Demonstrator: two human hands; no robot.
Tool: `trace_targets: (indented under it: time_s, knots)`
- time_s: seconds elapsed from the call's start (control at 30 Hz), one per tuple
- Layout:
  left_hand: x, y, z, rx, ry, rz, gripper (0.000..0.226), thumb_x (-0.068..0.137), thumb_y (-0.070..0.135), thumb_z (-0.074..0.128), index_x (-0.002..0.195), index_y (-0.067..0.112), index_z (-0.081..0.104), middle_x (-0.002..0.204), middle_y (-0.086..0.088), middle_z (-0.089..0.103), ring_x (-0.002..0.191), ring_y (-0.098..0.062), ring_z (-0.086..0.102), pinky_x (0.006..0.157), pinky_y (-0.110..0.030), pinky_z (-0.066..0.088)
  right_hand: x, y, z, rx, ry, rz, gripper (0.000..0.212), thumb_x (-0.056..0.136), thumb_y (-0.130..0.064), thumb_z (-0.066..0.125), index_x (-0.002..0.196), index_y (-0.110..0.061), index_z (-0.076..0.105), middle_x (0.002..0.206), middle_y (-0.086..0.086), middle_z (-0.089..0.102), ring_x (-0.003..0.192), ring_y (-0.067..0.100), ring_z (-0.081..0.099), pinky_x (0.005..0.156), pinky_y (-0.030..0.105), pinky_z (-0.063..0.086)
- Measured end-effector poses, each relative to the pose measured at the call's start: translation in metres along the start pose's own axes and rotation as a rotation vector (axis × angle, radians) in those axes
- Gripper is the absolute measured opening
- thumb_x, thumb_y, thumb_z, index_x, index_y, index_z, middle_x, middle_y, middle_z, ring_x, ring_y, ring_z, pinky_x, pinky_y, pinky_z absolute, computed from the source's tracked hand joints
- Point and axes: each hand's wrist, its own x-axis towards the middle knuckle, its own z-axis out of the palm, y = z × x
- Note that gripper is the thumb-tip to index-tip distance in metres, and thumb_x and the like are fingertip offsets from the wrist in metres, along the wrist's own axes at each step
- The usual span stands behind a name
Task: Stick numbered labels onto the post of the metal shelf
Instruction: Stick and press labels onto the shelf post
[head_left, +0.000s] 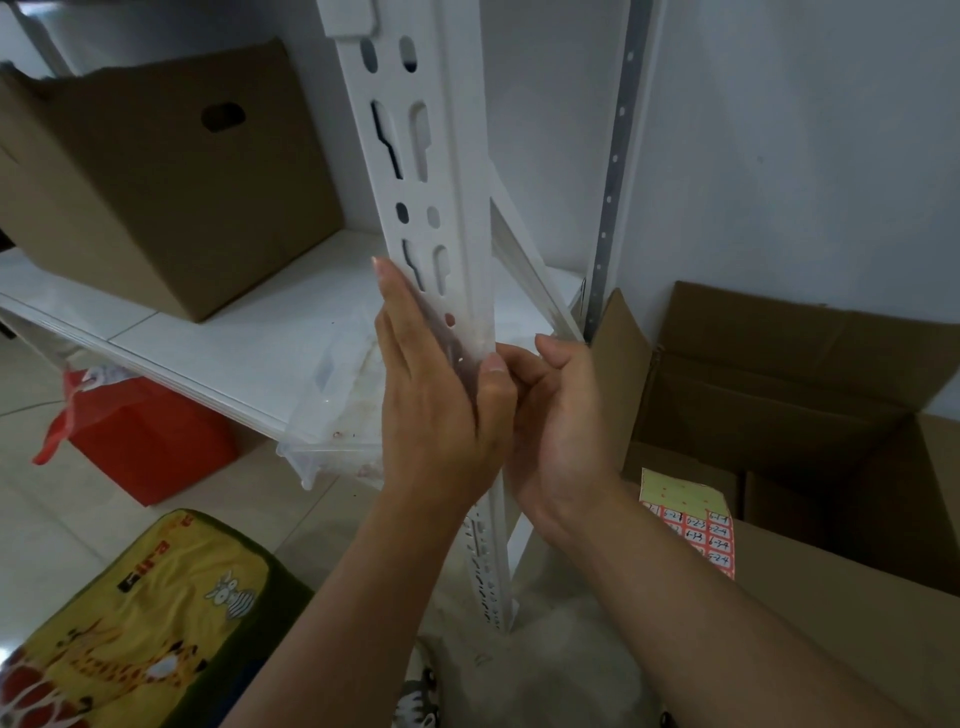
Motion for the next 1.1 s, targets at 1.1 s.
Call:
trace_targets:
  time_s: [1.1]
  knots:
    - [0.006,0.021,0.009,0.088,0.108,-0.14,0.081,0.084,0.028,0.041,0.15,0.0,0.004,0.129,-0.013,0.039,0.094,-0.013,0.047,0.062,-0.014,0.037,-0.004,-0.006,0.001,0.079,-0.034,0.032,0.057,0.092,-0.04,0.032,0.076,-0.004,0.073,0.081,0.014,0.068,0.087,0.025,0.06,0.087,0.038,0.044]
